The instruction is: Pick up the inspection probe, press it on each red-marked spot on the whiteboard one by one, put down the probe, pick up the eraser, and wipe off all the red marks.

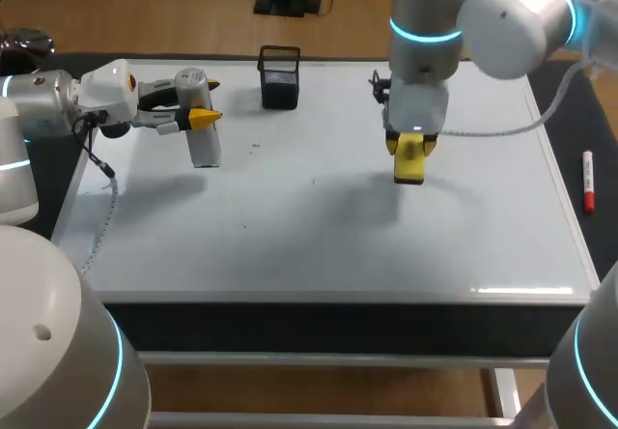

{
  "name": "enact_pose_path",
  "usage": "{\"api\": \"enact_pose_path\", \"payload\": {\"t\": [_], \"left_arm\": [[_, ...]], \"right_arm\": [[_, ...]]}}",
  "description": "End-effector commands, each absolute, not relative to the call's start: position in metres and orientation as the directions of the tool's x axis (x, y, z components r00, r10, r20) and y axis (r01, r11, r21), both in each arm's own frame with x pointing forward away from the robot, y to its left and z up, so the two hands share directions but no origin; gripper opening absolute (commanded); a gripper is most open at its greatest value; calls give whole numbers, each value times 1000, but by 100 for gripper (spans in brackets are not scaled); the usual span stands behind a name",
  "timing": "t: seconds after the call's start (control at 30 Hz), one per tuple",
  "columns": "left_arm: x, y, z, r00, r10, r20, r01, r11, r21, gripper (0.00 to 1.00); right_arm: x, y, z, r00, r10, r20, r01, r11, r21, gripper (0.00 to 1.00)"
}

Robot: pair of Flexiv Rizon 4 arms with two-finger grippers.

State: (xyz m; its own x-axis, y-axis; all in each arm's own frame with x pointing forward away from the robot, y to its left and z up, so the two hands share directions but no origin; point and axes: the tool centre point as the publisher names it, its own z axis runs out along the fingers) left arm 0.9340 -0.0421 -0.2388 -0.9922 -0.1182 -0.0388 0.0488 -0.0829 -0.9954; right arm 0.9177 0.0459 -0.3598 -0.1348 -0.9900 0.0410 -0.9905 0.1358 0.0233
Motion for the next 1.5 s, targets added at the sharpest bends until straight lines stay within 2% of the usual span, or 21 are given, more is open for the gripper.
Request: {"api": "enact_pose_path", "payload": {"t": [0.03, 0.53, 1.13, 1.5], "left_arm": [[933, -42, -238, -992, -120, -40, 50, -82, -995, 0], [933, -42, -238, -992, -120, -40, 50, -82, -995, 0], [933, -42, -238, -992, -120, -40, 50, -82, -995, 0], [933, -42, -238, -992, -120, -40, 50, -82, -995, 0]], "right_arm": [[919, 42, -350, -135, -990, 39, -990, 136, 32, 0], [919, 42, -350, -135, -990, 39, -990, 136, 32, 0], [1079, 47, -369, -103, -995, -18, -995, 102, 19, 0], [1121, 58, -383, -34, -999, 40, -999, 35, 29, 0]]}}
